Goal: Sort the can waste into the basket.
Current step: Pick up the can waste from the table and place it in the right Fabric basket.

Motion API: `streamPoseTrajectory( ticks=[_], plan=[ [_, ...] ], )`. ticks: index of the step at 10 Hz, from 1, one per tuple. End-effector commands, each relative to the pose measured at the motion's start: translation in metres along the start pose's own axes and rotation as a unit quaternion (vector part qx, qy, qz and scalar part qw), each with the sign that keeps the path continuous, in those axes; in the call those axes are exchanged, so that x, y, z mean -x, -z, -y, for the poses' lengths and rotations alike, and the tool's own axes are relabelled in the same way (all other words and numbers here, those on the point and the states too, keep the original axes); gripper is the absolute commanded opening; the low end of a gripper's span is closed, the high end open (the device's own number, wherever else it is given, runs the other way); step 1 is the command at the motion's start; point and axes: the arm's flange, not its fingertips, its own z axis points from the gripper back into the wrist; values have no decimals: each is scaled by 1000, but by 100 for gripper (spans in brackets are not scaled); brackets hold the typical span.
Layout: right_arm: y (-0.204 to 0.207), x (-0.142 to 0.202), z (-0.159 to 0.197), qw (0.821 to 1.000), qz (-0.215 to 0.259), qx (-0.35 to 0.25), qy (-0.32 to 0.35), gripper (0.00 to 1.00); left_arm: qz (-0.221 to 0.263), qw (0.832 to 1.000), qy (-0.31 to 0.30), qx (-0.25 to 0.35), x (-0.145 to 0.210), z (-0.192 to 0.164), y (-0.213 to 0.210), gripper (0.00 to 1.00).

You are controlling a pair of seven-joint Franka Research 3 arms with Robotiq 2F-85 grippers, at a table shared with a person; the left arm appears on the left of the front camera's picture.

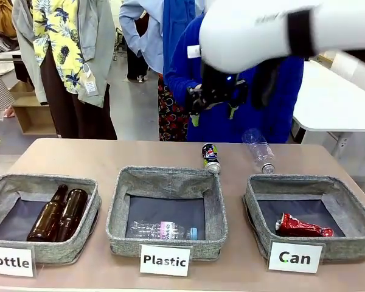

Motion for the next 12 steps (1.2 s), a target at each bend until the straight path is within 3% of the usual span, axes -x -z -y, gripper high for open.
streamPoseTrajectory(
  ticks=[1,3,4,5,7,8,11,12],
  plan=[
    [-68,122,47,999,-8,-26,-40,100,-2,1000,-3,-1,0,4,-1,100],
    [-96,180,91,1000,-12,-21,-11,100,-2,1000,-3,-1,0,4,-1,100],
    [-97,195,110,999,9,-27,19,100,-2,1000,-3,-1,0,4,-1,100],
    [-92,205,131,999,31,-40,16,100,-2,1000,-3,-1,0,4,-1,100],
    [-63,198,163,992,28,-48,110,100,-2,1000,-3,-1,0,4,-1,100],
    [-97,221,144,997,15,-45,54,100,-2,1000,-3,-1,0,4,-1,100],
    [-86,219,157,996,17,-39,73,100,-2,1000,-3,-1,0,4,-1,100],
    [-75,201,160,997,23,-76,23,100,-2,1000,-3,-1,0,4,-1,100]
  ],
)
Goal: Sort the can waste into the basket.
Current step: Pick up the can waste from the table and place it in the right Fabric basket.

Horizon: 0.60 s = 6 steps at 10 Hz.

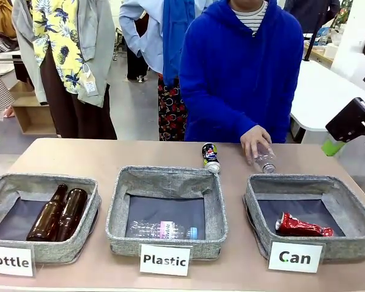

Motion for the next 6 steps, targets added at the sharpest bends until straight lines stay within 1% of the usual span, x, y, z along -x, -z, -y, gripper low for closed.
streamPoseTrajectory(
  ticks=[1,2,3,4,5,6],
  plan=[
    [10,-20,30,991,2,-108,-81,100,-2,1000,-3,-1,0,4,-1,100],
    [6,-12,66,980,13,-164,-108,100,-2,1000,-3,-1,0,4,-1,100],
    [4,2,118,960,36,-259,-102,100,-2,1000,-3,-1,0,4,-1,100],
    [11,16,165,935,67,-343,-64,100,-2,1000,-3,-1,0,4,-1,100],
    [22,31,205,909,102,-403,14,100,-2,1000,-3,-1,0,4,-1,100],
    [33,48,236,854,164,-487,78,100,-2,1000,-3,-1,0,4,-1,100]
  ],
)
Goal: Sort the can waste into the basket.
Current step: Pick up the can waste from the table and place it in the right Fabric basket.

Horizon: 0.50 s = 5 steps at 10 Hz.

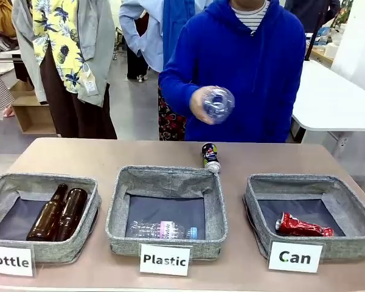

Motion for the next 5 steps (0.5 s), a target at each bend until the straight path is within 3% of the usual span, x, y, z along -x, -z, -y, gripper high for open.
streamPoseTrajectory(
  ticks=[1,3,5],
  plan=[
    [-12,24,48,957,164,-185,151,100,-3,1000,-3,0,0,3,0,100],
    [-5,37,67,932,213,-199,217,100,-3,1000,-3,0,0,3,0,100],
    [-5,43,70,914,249,-167,275,100,-3,1000,-3,0,0,3,0,100]
  ],
)
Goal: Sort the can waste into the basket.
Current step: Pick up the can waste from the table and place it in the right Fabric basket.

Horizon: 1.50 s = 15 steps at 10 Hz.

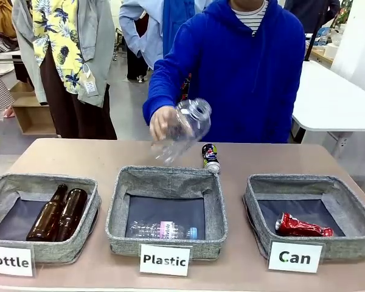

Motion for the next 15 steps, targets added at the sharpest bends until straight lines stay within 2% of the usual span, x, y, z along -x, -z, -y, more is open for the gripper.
streamPoseTrajectory(
  ticks=[1,2,3,5,7,9,11,13,15],
  plan=[
    [24,20,-19,996,68,45,28,100,-3,1000,-3,-1,0,4,0,100],
    [33,27,-32,993,72,88,21,100,-3,1000,-3,-1,0,4,0,100],
    [61,37,-56,986,61,154,-2,100,-3,1000,-3,-1,0,4,0,100],
    [163,38,-95,958,-33,281,-48,100,-3,1000,-3,-1,0,4,0,100],
    [251,37,-111,934,-74,344,-66,100,-3,1000,-3,-1,0,4,0,100],
    [303,47,-117,916,-102,377,-95,100,-3,1000,-3,-1,0,4,0,100],
    [311,51,-117,910,-103,387,-107,100,-3,1000,-3,-1,0,4,0,100],
    [296,54,-119,910,-85,390,-112,100,-3,1000,-3,-1,0,4,0,100],
    [311,67,-125,890,-72,429,-138,100,-3,1000,-3,-1,0,4,0,100]
  ],
)
